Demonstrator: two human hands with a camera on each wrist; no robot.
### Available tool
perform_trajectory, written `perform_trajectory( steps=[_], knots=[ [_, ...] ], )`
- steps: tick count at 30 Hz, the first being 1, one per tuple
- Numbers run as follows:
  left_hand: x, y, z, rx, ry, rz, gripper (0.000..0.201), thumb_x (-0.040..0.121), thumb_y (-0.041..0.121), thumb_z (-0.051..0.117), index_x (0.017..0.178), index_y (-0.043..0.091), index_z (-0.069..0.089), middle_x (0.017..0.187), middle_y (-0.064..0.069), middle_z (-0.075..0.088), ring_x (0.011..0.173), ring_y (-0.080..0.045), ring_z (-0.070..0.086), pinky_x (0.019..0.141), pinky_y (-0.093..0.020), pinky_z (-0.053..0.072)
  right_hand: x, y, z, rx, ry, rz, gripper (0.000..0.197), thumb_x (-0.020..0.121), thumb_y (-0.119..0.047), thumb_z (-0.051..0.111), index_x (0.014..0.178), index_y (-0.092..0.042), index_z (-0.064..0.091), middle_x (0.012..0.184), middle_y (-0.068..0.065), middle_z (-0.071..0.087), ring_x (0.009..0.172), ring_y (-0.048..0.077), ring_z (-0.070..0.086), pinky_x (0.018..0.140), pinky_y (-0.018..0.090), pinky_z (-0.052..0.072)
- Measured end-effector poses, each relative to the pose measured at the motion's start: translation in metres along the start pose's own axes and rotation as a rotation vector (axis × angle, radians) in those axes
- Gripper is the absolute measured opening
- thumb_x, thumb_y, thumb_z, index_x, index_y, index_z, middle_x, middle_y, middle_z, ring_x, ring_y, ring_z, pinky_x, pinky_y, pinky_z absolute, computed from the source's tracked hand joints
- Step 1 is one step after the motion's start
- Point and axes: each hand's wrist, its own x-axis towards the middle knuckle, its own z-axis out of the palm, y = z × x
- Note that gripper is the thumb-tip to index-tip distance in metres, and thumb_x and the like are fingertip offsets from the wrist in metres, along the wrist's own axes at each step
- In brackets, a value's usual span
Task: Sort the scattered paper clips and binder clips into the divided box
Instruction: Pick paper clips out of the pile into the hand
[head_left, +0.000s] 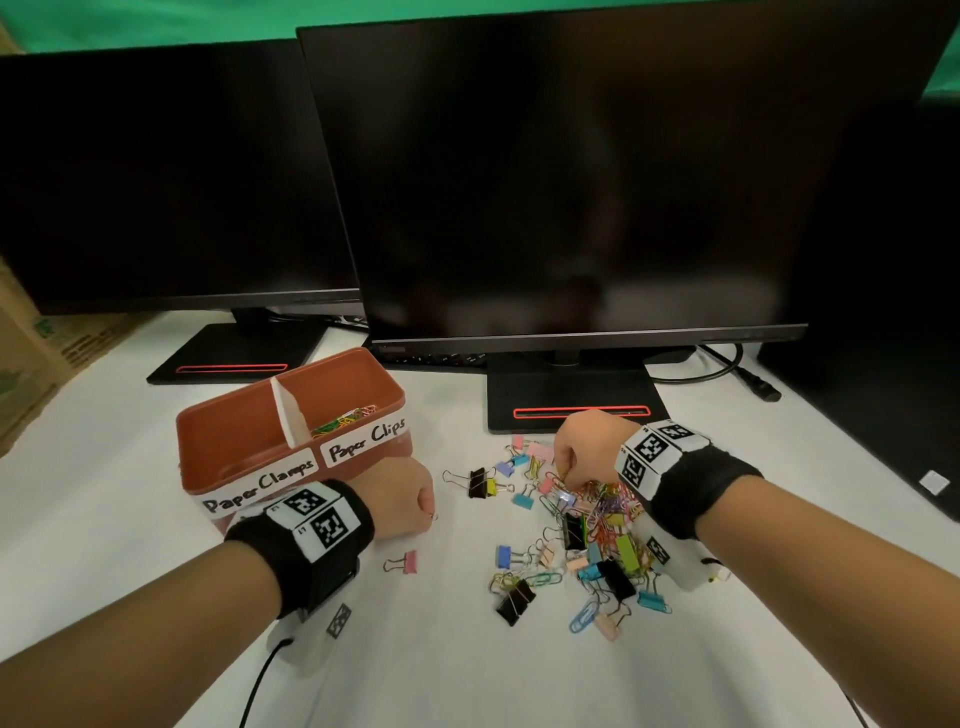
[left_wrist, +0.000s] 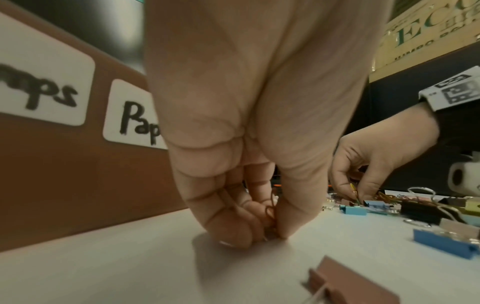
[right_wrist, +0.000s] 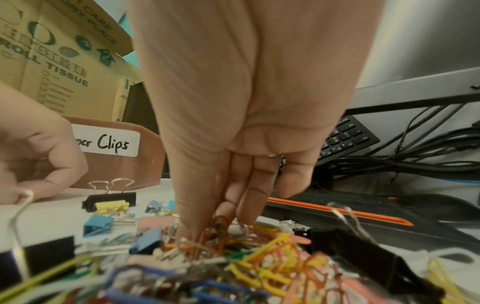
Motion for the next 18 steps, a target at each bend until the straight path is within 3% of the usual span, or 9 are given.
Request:
perform_trajectory(
  steps=[4,8,13,18],
  knots=[
    [-0.005,0.001,0.0,-0.058,0.021,0.035,0.008,0.085,0.02,0.06,0.079,0.023,0.057,0.072,0.017,0.05,0.068,-0.001,0.047,0.059,-0.007,0.034,-0.005,0.0,0.0,0.016,0.014,-0.05,0.021,0.083,-0.02,0.067,0.104,-0.016,0.067,0.106,-0.004,0.058,0.093,0.01,0.05,0.078,0.021,0.04],
    [-0.01,0.017,-0.002,-0.179,0.106,0.082,0.006,0.082,0.023,0.066,0.079,0.021,0.061,0.073,0.012,0.056,0.07,-0.004,0.053,0.065,-0.012,0.042,-0.006,0.002,0.0,0.022,0.012,-0.039,0.026,0.084,-0.023,0.066,0.109,-0.015,0.067,0.112,-0.002,0.06,0.101,0.014,0.056,0.081,0.021,0.043],
    [-0.001,0.059,-0.005,-0.359,0.132,0.198,0.016,0.08,0.023,0.07,0.093,0.019,0.061,0.082,0.005,0.06,0.074,-0.01,0.057,0.072,-0.023,0.049,-0.016,0.01,-0.007,0.118,0.115,-0.062,0.02,0.085,-0.022,0.065,0.103,-0.017,0.07,0.104,-0.002,0.064,0.096,0.013,0.059,0.085,0.023,0.048],
    [0.026,0.083,0.0,-0.296,0.145,0.185,0.032,0.087,0.027,0.062,0.118,0.019,0.056,0.091,0.002,0.061,0.081,-0.011,0.057,0.073,-0.022,0.046,-0.031,0.016,-0.018,0.227,0.251,-0.095,0.014,0.085,-0.02,0.065,0.096,-0.014,0.071,0.09,-0.002,0.063,0.085,0.012,0.059,0.076,0.021,0.047]
  ],
)
